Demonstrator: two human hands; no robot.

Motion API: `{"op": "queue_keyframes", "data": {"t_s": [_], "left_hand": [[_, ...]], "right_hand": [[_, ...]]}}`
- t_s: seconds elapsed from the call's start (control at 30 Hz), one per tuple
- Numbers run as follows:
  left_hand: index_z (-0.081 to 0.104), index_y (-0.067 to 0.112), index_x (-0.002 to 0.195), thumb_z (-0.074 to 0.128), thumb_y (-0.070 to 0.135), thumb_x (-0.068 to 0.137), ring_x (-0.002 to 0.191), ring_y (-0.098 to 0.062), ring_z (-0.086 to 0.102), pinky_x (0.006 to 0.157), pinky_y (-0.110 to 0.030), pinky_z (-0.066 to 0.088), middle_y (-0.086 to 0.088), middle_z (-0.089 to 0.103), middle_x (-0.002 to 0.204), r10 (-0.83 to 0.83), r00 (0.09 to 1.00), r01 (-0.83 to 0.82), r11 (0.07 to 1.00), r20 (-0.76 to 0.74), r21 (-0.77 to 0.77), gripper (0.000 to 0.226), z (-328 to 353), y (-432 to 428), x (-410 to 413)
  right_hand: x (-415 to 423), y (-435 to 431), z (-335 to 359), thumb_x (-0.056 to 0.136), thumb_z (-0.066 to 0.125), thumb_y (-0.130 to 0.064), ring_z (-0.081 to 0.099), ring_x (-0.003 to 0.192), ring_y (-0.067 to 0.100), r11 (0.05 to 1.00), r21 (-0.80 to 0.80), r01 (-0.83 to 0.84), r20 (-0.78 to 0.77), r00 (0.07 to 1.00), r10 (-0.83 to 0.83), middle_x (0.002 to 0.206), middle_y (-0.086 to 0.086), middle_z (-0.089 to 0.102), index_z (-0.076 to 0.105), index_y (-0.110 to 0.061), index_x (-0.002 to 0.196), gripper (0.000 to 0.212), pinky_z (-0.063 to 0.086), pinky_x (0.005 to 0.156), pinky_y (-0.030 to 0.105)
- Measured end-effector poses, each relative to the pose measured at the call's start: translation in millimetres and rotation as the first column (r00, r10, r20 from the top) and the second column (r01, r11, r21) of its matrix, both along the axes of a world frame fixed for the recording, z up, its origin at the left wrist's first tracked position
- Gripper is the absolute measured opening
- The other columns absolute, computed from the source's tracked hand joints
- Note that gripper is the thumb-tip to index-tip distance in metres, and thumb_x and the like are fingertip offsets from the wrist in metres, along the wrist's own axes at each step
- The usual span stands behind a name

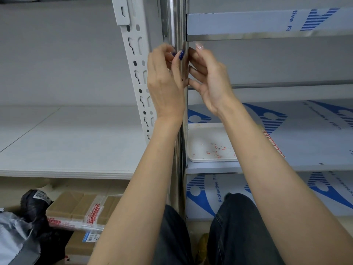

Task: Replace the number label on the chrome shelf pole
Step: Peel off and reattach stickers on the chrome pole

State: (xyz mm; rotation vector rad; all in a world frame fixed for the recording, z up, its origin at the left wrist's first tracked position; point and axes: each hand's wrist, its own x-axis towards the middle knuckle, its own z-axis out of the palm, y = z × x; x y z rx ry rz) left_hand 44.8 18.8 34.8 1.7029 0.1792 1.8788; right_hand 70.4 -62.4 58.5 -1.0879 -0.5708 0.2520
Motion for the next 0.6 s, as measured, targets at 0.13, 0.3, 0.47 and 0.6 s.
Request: {"op": "queue_keyframes", "data": {"t_s": [0.13, 0.3, 0.47, 0.6], "left_hand": [[0.063, -0.002, 0.084, 0.061, 0.005, 0.087, 0.071, -0.008, 0.051, 0.067, -0.007, 0.036, -0.011, 0.062, 0.080, 0.038, 0.999, -0.039, 0.999, 0.013, 0.006, 0.008, -0.6, 0.5, 0.9], [0.064, -0.002, 0.079, 0.060, 0.003, 0.086, 0.070, -0.009, 0.050, 0.067, -0.009, 0.036, -0.011, 0.061, 0.077, 0.030, 0.999, -0.030, 1.000, 0.025, 0.000, 0.009, 0.3, -0.1, -0.2], [0.061, -0.006, 0.081, 0.056, 0.000, 0.088, 0.073, -0.012, 0.047, 0.067, -0.002, 0.032, -0.015, 0.060, 0.079, 0.045, 0.999, -0.045, 0.999, -0.011, 0.008, 0.010, 1.8, -1.6, 1.0], [0.059, -0.007, 0.081, 0.053, 0.001, 0.088, 0.071, -0.020, 0.053, 0.065, -0.015, 0.036, -0.017, 0.059, 0.079, 0.074, 0.997, -0.074, 0.997, -0.014, 0.020, 0.012, 3.5, -5.1, 3.7]], "right_hand": [[0.4, 0.4, -0.6, 0.097, 0.050, -0.026, 0.067, 0.093, 0.009, 1.000, 0.006, -0.005, 0.003, 1.000, 0.005, 0.098, 0.000, 0.071, 0.066, -0.011, 0.100, 0.022, 0.057, 0.082, 0.028], [0.9, 1.1, -0.1, 0.097, 0.049, -0.026, 0.066, 0.096, 0.012, 1.000, 0.010, -0.005, 0.006, 1.000, 0.005, 0.096, 0.001, 0.071, 0.067, -0.009, 0.101, 0.025, 0.054, 0.086, 0.033], [1.9, 1.5, -1.5, 0.097, 0.050, -0.027, 0.066, 0.096, 0.012, 1.000, 0.009, -0.006, 0.013, 1.000, 0.006, 0.097, 0.002, 0.071, 0.067, -0.009, 0.102, 0.025, 0.053, 0.089, 0.033], [1.6, 1.2, -0.8, 0.097, 0.050, -0.026, 0.065, 0.093, 0.010, 1.000, 0.015, -0.011, 0.001, 1.000, 0.011, 0.095, 0.002, 0.070, 0.066, -0.007, 0.104, 0.026, 0.053, 0.089, 0.033]]}}
